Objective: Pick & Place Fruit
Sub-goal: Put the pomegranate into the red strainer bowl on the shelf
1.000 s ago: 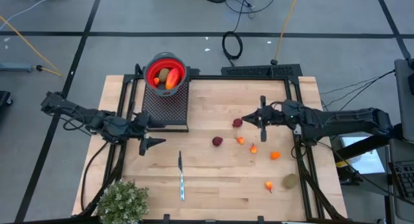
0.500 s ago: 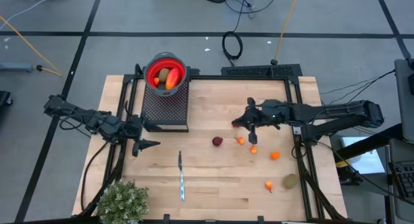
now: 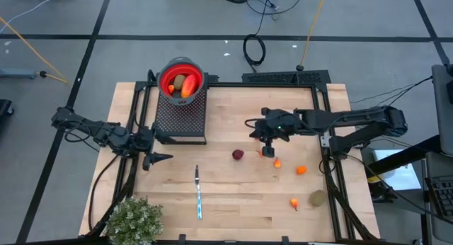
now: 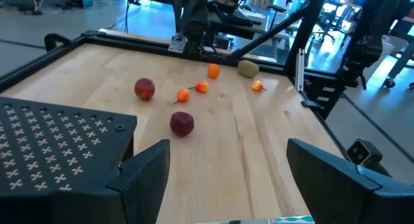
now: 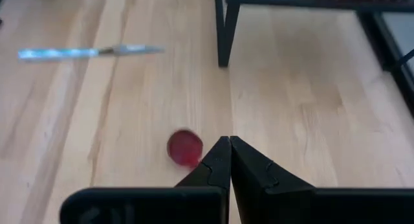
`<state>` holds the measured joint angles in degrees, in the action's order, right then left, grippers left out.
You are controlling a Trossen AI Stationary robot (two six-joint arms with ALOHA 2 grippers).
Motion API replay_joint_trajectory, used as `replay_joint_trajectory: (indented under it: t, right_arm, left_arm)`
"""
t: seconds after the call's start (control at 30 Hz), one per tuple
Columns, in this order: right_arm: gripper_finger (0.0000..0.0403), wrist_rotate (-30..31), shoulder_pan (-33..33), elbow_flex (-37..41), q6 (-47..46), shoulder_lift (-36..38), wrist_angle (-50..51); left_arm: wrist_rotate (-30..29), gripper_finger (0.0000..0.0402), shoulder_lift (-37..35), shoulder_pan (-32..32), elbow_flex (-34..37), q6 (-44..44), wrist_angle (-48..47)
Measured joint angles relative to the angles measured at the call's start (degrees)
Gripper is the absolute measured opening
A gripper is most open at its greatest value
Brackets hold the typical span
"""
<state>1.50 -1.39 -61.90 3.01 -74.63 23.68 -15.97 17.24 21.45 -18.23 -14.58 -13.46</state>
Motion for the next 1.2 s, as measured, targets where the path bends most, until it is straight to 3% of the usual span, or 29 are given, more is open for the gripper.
replay_joint_trajectory:
  t: [0.3, 0.63, 1.03, 1.2]
  right_arm:
    - [0.0, 0.03, -0.79, -1.52, 2.85, -4.32, 1.47]
    - [0.0016, 0.19, -7.39, -1.47, 2.24, -5.96, 2.4]
    - [0.0087, 0.0, -10.19, -1.5, 2.6, -5.9, 6.04]
    - [0.0124, -0.04, -10.16, -1.5, 2.68, -5.9, 7.65]
  left_arm:
    - [-0.39, 0.031, -4.86, 0.0, 3.84, 0.71, 0.0]
    - [-0.45, 0.031, -6.84, 0.0, 5.95, 0.42, 0.31]
    - [-0.1, 0.031, -6.81, 0.02, 6.02, -1.18, 0.11]
    - [-0.06, 0.031, -6.81, 0.01, 6.02, -6.38, 0.09]
